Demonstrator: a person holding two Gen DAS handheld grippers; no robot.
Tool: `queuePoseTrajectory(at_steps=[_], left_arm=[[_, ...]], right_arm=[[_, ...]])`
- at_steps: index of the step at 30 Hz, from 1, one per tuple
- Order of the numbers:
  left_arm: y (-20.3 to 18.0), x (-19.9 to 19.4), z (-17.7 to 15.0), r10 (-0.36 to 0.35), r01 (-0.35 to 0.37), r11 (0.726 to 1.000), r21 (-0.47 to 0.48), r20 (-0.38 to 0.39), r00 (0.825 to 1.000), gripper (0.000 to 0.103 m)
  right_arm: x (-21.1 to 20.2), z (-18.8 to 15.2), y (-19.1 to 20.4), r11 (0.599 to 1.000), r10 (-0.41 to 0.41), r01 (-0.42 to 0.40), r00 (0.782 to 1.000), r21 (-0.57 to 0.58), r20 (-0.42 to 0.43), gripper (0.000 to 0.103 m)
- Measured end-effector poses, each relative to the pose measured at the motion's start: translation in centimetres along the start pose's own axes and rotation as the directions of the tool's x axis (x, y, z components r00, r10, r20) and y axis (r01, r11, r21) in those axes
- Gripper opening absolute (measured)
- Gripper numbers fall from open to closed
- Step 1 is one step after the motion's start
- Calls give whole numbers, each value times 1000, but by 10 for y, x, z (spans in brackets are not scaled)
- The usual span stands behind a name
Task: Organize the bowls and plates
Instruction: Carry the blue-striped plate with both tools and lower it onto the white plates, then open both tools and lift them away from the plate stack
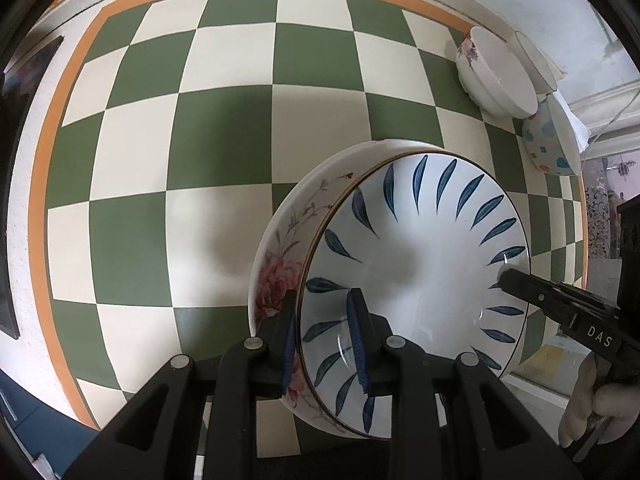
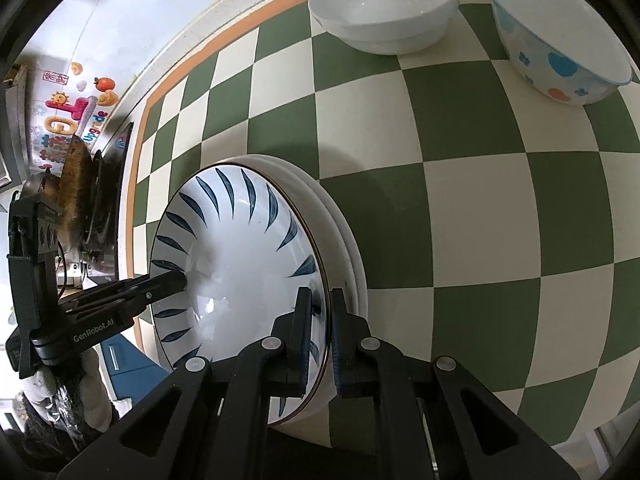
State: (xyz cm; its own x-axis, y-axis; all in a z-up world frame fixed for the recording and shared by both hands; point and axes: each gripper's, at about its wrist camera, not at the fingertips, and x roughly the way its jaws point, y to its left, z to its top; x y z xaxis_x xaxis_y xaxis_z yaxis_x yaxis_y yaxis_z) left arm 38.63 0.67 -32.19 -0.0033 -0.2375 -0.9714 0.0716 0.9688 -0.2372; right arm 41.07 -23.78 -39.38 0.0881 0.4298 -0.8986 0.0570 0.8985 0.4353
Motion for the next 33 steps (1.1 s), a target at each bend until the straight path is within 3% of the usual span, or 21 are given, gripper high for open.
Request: queuePoseTrajectory(at_steps=[12, 18, 28, 33], left_arm=[[-3, 1, 0, 39, -39, 997, -64, 1, 999, 25], [-4, 1, -2, 69, -70, 991, -113, -10, 998, 25], [-12, 1, -10, 115, -116, 985, -129, -11, 993, 25], [-18, -16, -21, 130, -125, 984, -130, 32, 991, 25]], right_arm=[[10, 7, 4, 1000, -7, 6, 999, -23, -43, 13], [12, 10, 17, 995, -91, 87, 992, -43, -90, 14], [1, 14, 25, 987, -139, 132, 987, -87, -83, 15], [-8, 5, 32, 988, -130, 124, 990, -89, -61, 15]])
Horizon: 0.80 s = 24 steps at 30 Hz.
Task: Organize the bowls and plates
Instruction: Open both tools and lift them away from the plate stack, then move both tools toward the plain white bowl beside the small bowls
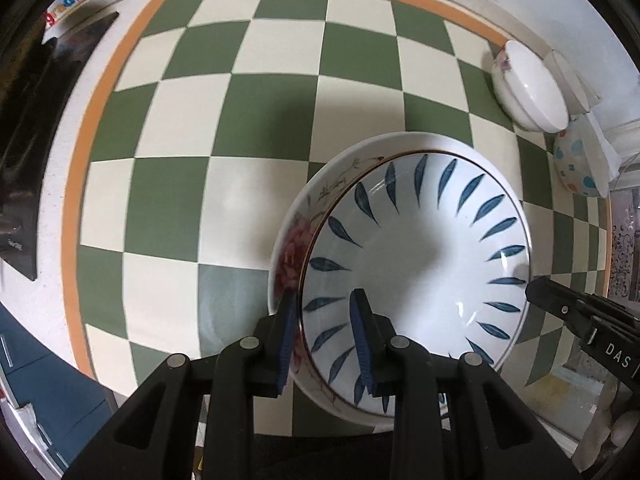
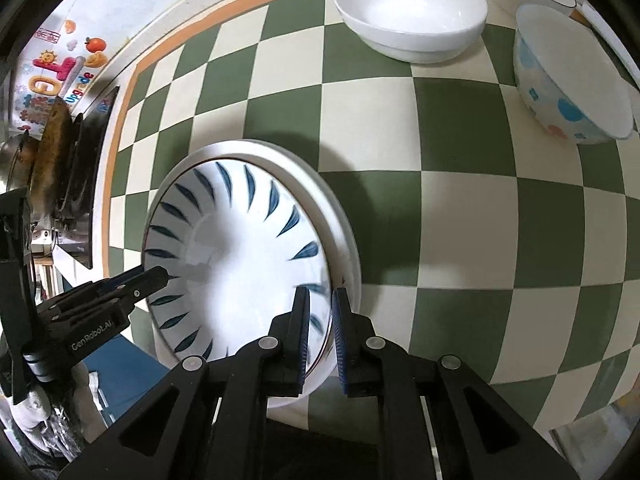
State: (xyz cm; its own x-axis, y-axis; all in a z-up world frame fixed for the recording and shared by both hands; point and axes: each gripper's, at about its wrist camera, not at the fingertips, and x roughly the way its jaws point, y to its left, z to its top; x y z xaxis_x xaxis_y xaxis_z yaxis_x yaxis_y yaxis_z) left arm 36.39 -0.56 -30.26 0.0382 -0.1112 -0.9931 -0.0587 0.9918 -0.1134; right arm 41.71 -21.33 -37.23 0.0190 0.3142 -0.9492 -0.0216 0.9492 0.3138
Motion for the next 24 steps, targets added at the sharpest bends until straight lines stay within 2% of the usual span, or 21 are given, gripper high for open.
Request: queuePoseTrajectory(at_steps=[9, 11, 14, 15, 18, 19, 20, 21, 23, 24], left_arm=[[-7, -63, -42, 22, -29, 998, 47, 144, 989, 25], [-6, -77, -54, 15, -25, 998, 55, 175, 984, 25], [-7, -99, -73, 3, -19, 997, 70, 222, 975, 25], [-7, -105, -79, 1, -19, 997, 75, 236, 972, 28], [-7, -125, -96, -1, -25, 996, 91, 276, 961, 32], [-7, -132, -103, -2, -27, 995, 96, 292, 956, 35], [-8, -138, -109, -2, -31, 994, 104, 308, 951, 47], [-8, -145, -115, -3, -35, 993, 110, 326, 945, 63], [-7, -156, -126, -9, -34, 993, 117, 352, 936, 84], [-7, -160, -130, -9, -36, 992, 119, 364, 931, 87]], right_arm=[[-54, -42, 32, 998, -35, 41, 993, -46, 112, 16], [-71, -56, 41, 997, -50, 59, 987, -59, 151, 26], [-95, -81, 51, 994, -64, 79, 977, -70, 206, 35], [-104, -90, 56, 994, -66, 85, 973, -75, 223, 37], [-124, -115, 65, 992, -74, 99, 961, -82, 267, 51], [-131, -124, 69, 991, -79, 107, 956, -84, 282, 60], [-137, -133, 73, 990, -84, 114, 951, -85, 298, 69], [-142, -141, 76, 990, -83, 114, 946, -83, 312, 73], [-152, -157, 80, 992, -74, 105, 940, -75, 333, 82], [-157, -165, 81, 992, -73, 103, 937, -70, 341, 83]])
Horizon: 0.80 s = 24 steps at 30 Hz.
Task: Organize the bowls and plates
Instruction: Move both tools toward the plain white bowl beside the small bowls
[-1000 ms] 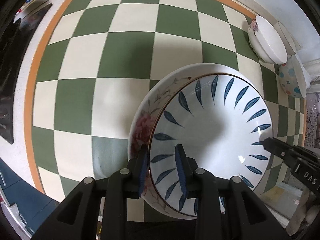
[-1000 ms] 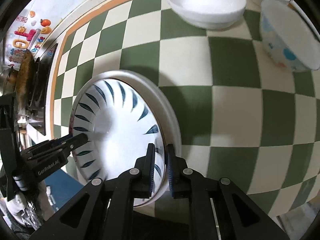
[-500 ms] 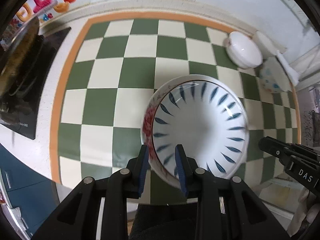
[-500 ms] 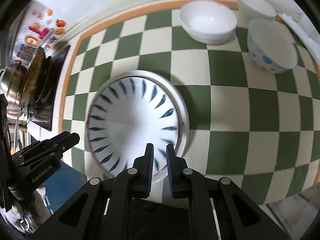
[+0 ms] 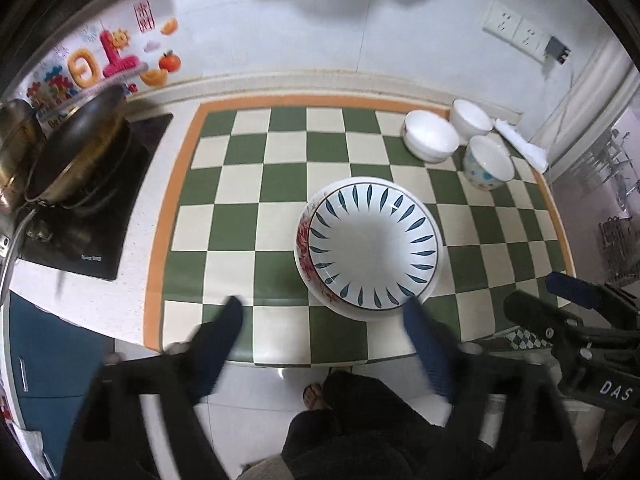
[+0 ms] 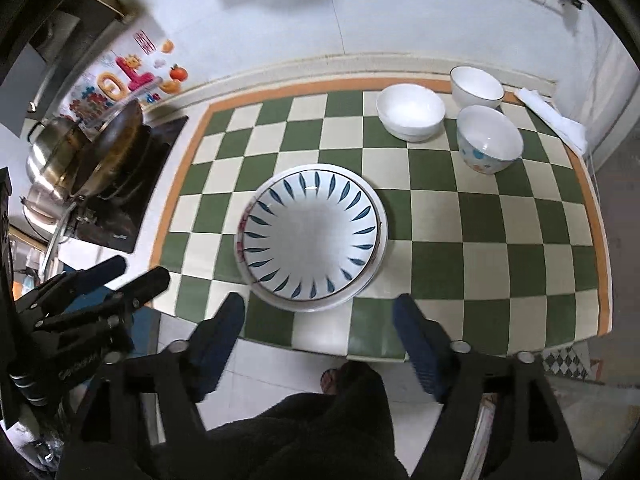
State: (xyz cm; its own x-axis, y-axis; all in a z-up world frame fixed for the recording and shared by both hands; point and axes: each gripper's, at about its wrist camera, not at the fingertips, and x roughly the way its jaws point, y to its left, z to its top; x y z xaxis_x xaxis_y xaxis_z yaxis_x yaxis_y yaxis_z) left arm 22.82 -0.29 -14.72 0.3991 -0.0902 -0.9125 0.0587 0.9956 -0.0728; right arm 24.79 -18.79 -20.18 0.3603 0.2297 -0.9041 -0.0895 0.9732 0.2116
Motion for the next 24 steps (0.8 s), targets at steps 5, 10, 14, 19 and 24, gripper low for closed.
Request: queuePoseTrajectory(at_steps=[5, 10, 14, 19, 24], left_arm=[[-1, -24, -15, -3, 3, 1000, 10, 40, 999, 91], [-4, -35, -27, -23, 23, 1000, 6, 48, 999, 91], [-9, -36, -26, -28, 28, 1000, 2, 45, 999, 91], [-26, -32, -3, -31, 31, 1000, 2, 69, 997, 91], [-52, -6, 46, -11, 10, 1000, 13, 78, 997, 91]], right_arm=[[-26, -21, 7, 1000, -14, 14, 999, 8, 50, 91], [-44, -34, 9, 1000, -13, 12, 997, 13, 80, 94], [-54, -34, -2, 999, 9, -14, 995, 45, 99, 95], [-52, -13, -34, 995, 47, -58, 991, 86, 124, 95], [-35, 29, -79, 986, 81, -97, 990, 136, 117, 95]])
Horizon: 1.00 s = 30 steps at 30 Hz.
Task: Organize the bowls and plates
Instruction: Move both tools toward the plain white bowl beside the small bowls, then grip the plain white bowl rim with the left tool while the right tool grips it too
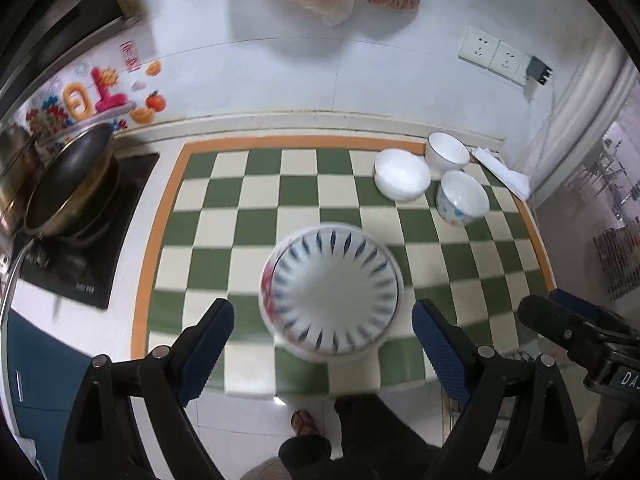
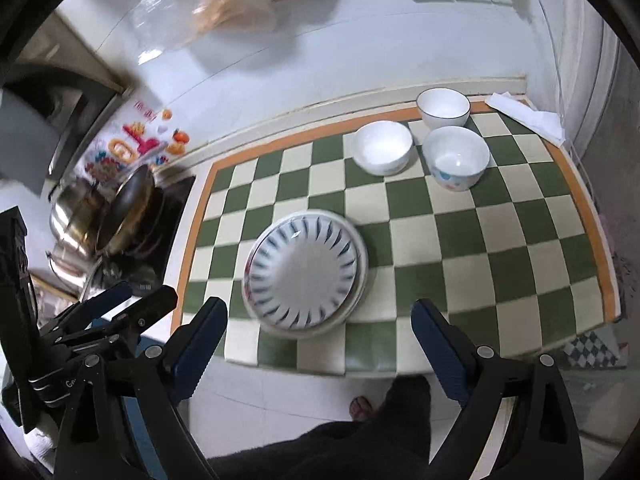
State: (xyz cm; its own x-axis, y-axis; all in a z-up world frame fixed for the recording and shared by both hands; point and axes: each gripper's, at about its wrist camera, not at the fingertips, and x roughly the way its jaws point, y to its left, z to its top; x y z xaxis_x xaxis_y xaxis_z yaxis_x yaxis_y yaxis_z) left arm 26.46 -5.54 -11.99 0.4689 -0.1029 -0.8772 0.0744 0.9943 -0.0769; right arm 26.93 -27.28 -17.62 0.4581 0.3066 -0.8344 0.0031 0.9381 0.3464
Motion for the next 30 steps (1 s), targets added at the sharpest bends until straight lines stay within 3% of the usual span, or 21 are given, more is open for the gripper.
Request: queuePoseTrajectory(at_steps=[9, 13, 18, 22, 25, 27, 30], left_arm=[[-44, 99, 107, -16, 16, 1000, -2, -67, 998, 91], [-58, 152, 146, -27, 23, 999, -31, -127, 992, 91], [-67, 222, 173, -25, 15, 999, -47, -224, 974, 91], [-67, 271, 177, -37, 14, 997, -74, -313, 949, 91], [-66, 295, 179, -65, 31, 994, -100, -356, 932, 75], [-67, 309, 179, -86, 46, 992, -113, -383, 920, 51], [-69, 327, 177, -117, 65, 989, -134, -424, 898, 37]], right_arm=[[70, 133, -76, 999, 39, -38, 998, 26, -50, 95], [124, 193, -99, 999, 46, -47, 991, -1, -128, 92], [189, 240, -118, 998, 26, -37, 977, -47, -211, 80], [238, 261, -127, 996, 22, -44, 957, -71, -289, 68], [268, 265, -129, 995, 27, -59, 940, -86, -339, 61], [287, 267, -130, 993, 24, -65, 926, -97, -377, 56], [304, 264, -131, 992, 10, -60, 912, -110, -409, 38]])
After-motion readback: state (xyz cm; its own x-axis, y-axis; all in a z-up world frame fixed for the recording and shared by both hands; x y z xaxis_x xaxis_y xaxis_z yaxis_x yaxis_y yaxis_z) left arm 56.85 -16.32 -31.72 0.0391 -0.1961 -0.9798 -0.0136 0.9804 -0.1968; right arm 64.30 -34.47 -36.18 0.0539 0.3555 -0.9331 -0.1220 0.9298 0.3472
